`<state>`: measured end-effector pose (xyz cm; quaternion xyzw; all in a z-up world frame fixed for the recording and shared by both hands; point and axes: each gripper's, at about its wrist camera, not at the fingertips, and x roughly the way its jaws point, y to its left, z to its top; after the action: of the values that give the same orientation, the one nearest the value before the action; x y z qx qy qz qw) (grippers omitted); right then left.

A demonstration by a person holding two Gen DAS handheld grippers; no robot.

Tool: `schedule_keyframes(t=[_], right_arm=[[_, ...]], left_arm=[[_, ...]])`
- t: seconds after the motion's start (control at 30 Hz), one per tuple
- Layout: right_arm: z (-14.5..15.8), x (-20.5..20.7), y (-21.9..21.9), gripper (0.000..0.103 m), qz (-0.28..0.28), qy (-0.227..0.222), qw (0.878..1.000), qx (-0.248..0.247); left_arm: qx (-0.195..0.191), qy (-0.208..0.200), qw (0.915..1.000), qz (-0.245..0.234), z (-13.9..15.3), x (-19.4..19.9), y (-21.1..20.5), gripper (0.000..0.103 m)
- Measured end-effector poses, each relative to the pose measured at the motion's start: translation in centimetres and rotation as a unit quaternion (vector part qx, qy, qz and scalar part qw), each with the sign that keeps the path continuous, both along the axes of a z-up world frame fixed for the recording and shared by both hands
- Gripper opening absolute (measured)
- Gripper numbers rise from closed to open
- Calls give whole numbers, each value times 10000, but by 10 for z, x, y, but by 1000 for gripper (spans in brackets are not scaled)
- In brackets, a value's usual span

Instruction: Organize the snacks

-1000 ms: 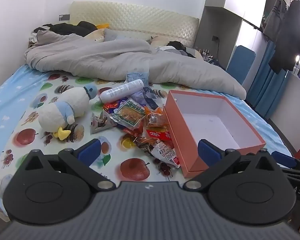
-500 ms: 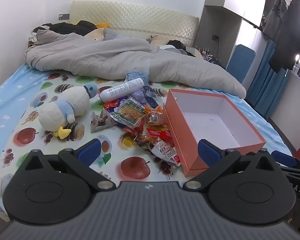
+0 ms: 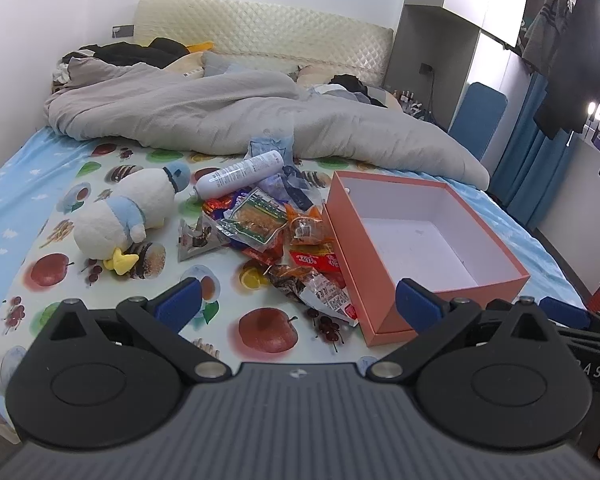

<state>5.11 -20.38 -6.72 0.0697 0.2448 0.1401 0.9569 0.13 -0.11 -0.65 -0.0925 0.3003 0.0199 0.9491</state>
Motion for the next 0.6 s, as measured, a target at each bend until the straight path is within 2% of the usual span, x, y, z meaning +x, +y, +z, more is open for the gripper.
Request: schedule_keyframes(t=[0.6], right_arm=[[0, 0, -1, 103, -15, 43, 10000, -28]], left_arm=[[21, 21, 10000, -33, 0, -2, -3, 103]])
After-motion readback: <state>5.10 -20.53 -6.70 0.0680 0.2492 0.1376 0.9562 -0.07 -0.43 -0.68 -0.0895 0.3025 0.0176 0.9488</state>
